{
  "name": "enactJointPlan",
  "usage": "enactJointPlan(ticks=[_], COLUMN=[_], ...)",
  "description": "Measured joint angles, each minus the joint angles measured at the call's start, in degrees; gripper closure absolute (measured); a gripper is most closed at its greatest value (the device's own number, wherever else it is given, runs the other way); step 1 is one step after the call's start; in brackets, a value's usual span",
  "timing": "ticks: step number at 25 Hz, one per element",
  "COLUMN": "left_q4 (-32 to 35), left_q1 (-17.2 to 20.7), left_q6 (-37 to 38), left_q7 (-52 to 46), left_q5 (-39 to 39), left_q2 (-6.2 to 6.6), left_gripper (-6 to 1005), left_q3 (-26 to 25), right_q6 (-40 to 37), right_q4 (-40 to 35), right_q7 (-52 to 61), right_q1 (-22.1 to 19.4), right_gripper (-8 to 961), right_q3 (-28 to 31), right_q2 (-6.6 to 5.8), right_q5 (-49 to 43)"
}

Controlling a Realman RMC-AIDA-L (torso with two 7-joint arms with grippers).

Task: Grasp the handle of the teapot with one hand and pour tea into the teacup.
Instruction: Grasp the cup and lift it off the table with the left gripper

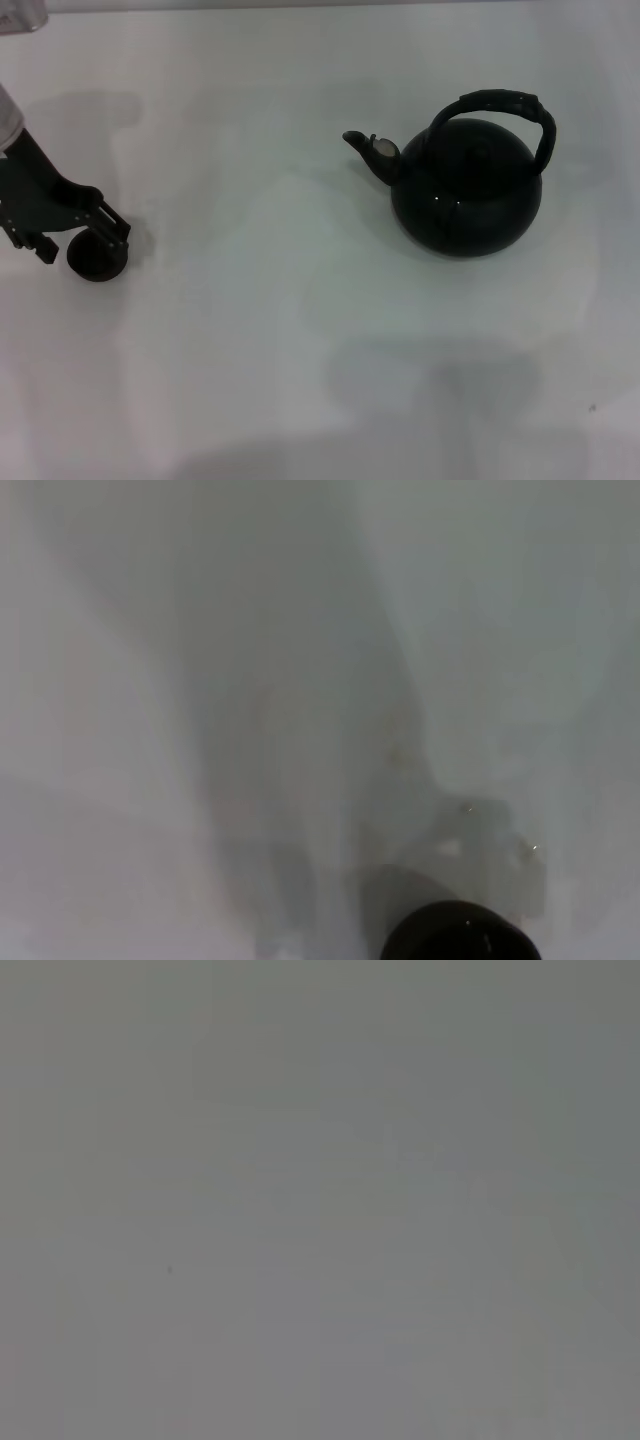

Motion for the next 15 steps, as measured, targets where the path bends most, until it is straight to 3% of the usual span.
enactJointPlan(ticks=[15], left_q4=[-1.35], left_q1=[0.06], left_q6=[0.50], left_q7=[-0.03], left_q5=[-0.03], left_q2=[-0.22], left_gripper=[121], left_q3=[0.00], right_q6=[0.00], right_q4=[-0.23], right_q7=[0.01], right_q1=[0.04], right_gripper=[213], right_q3=[-0.07], right_q2=[-0.01], right_q5=[0.00])
